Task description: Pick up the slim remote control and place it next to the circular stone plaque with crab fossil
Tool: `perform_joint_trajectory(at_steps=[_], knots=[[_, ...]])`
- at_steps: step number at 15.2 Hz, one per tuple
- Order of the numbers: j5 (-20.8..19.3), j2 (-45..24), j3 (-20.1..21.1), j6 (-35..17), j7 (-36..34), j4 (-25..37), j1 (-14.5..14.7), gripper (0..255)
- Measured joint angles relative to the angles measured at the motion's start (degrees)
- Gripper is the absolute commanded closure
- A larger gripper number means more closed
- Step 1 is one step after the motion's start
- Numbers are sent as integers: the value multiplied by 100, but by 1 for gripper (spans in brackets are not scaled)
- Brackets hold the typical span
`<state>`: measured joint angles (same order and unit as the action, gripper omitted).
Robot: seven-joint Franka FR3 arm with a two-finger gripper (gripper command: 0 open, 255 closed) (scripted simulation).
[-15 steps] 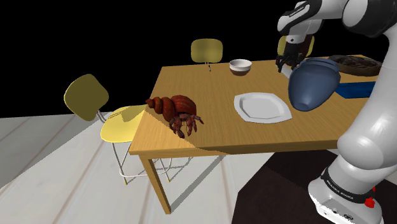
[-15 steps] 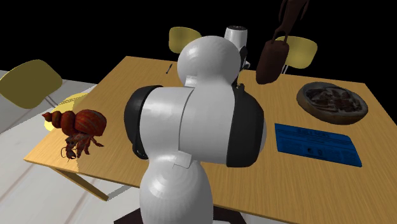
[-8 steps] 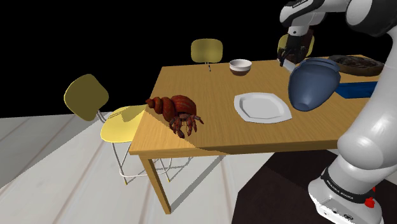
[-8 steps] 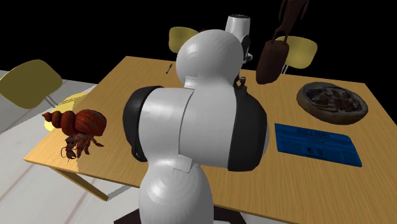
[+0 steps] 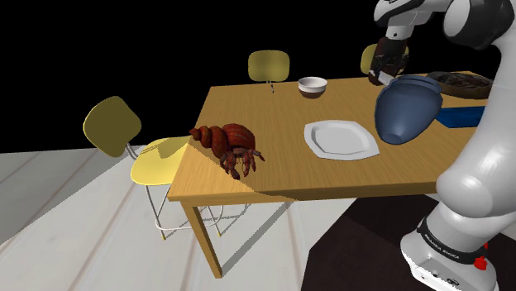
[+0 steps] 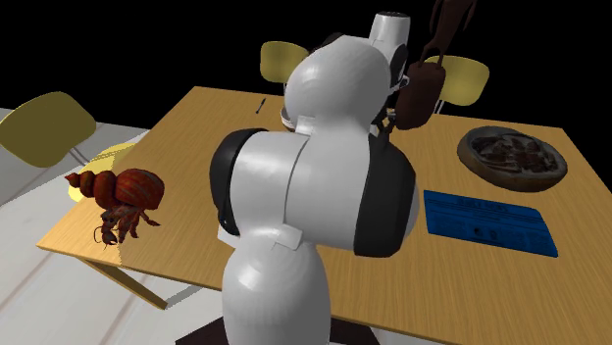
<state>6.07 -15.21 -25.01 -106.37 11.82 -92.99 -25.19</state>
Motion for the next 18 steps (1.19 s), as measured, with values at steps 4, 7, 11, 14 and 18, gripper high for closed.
perform_joint_trajectory(at_steps=[4,7,11,14,18], knots=[[267,-573,-102,213,529,724,-457,255],[471,-1051,-151,506,910,1451,-873,255],[750,-1789,-148,907,1328,2551,-1482,255],[991,-2590,-82,1459,1567,3920,-2123,255],[1058,-2844,-45,1396,1644,4095,-2258,255]])
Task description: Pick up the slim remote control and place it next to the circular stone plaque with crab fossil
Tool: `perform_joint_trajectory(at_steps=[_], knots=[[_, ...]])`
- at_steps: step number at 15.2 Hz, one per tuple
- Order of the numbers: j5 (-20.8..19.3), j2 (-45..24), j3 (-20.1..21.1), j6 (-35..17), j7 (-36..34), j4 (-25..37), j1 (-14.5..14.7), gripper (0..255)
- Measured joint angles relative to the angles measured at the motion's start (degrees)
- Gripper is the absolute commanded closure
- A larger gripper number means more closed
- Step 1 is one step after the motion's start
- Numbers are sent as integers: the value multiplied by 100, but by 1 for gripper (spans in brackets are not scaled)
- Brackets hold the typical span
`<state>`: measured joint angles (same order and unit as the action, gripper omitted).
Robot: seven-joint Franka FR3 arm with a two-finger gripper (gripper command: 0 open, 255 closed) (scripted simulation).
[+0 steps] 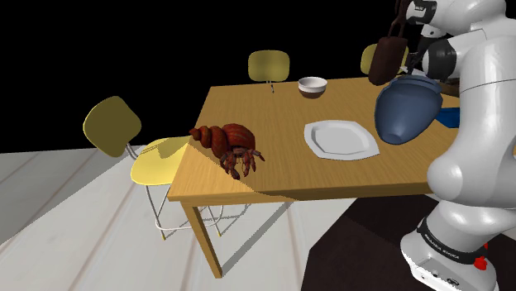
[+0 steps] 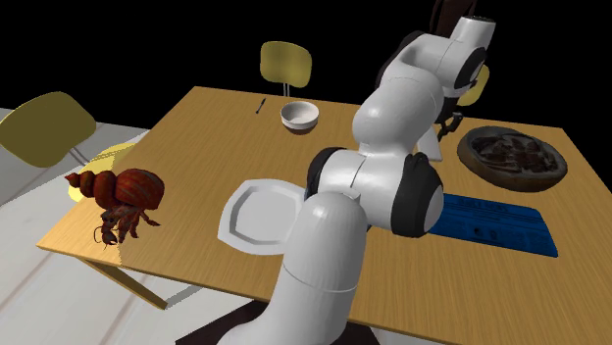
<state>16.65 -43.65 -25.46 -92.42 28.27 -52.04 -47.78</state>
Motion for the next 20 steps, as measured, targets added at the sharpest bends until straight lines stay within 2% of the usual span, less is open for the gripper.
perform_joint_trajectory(at_steps=[9,20], knots=[[-3,115,-12,-770,87,-920,188,255],[72,-39,35,-1496,165,-1518,261,255]])
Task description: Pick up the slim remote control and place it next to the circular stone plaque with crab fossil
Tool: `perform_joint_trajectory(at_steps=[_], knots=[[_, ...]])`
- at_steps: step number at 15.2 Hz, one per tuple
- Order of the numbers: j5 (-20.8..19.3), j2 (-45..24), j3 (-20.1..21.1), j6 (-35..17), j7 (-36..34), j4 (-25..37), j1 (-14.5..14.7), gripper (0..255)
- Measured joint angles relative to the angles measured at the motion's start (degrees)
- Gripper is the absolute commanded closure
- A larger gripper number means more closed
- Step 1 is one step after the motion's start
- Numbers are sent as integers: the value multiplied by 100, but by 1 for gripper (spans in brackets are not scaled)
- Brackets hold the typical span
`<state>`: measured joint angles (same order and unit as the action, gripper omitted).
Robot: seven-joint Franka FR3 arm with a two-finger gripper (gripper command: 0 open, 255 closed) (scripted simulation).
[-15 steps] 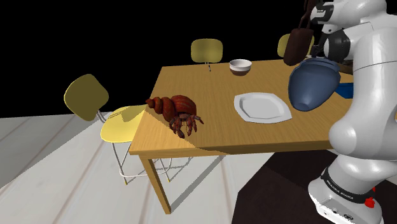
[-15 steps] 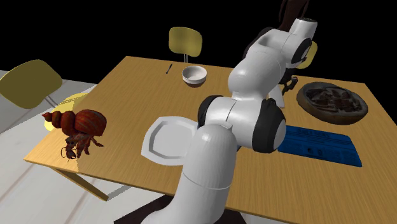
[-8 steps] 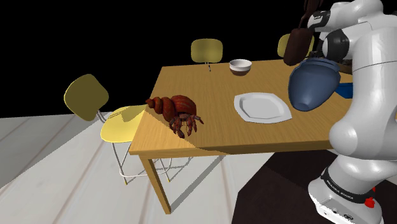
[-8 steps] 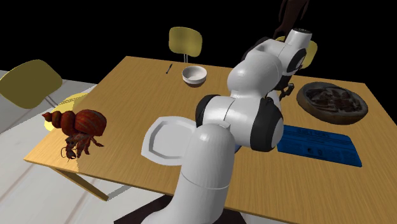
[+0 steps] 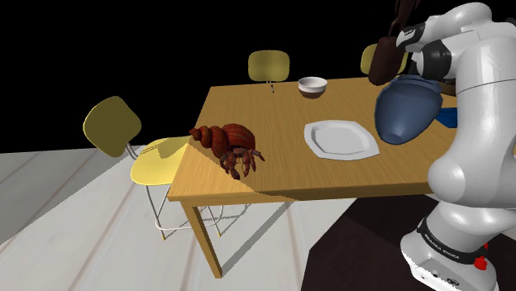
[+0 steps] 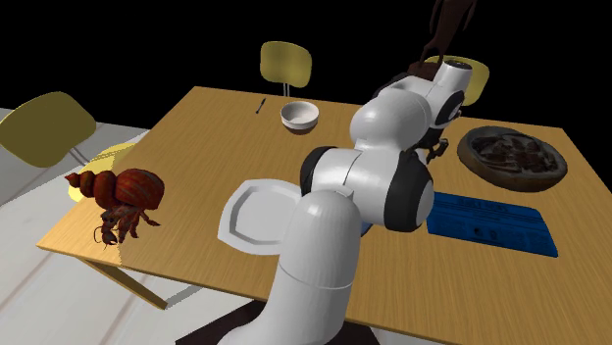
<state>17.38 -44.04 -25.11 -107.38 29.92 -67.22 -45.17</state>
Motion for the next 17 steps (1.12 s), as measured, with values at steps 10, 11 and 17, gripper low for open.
perform_joint_trajectory(at_steps=[10,11,17], knots=[[32,-66,22,-240,22,-181,23,0],[32,-65,22,-241,22,-181,23,0],[23,-57,15,-150,23,-93,0,0]])
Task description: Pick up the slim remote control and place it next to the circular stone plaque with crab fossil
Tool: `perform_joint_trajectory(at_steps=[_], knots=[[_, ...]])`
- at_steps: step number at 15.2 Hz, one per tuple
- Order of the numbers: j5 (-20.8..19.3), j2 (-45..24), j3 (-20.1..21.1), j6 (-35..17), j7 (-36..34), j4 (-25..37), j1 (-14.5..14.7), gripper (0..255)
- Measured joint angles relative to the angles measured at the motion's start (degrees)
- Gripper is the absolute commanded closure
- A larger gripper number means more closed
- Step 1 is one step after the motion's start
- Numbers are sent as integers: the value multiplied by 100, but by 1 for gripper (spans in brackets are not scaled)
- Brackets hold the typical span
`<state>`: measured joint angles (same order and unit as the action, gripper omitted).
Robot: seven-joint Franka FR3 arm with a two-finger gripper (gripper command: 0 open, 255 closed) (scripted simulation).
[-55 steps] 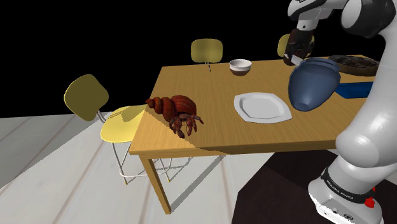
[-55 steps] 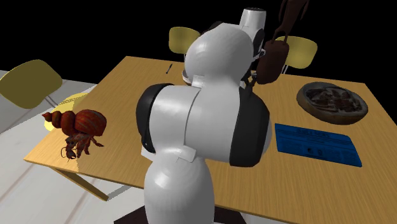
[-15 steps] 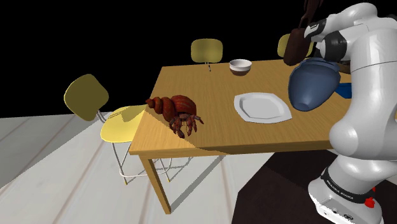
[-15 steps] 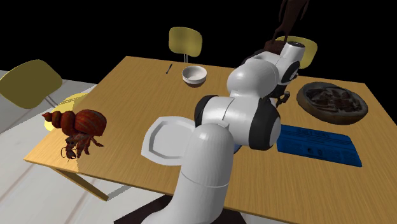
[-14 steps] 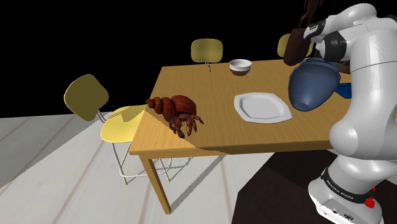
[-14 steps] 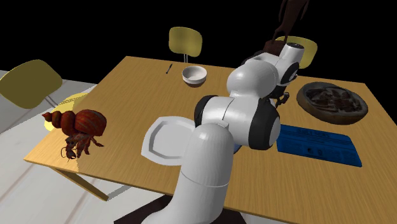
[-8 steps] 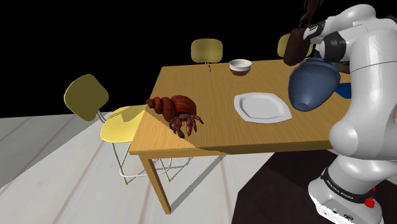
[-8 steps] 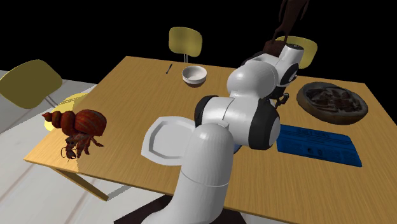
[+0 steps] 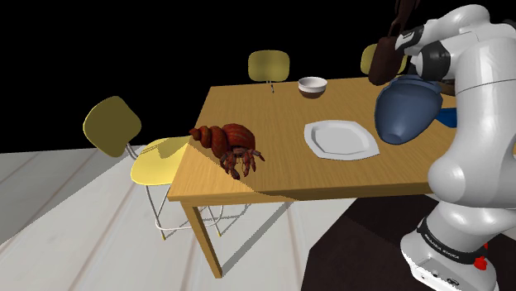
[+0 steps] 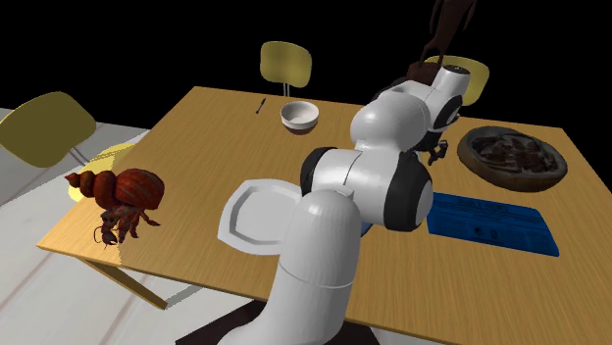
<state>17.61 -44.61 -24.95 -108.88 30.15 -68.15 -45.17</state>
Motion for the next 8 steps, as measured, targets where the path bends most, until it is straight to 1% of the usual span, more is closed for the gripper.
perform_joint_trajectory(at_steps=[4,8], knots=[[-60,149,-37,427,-69,299,-5,0],[-67,147,-42,520,-75,393,-25,0]])
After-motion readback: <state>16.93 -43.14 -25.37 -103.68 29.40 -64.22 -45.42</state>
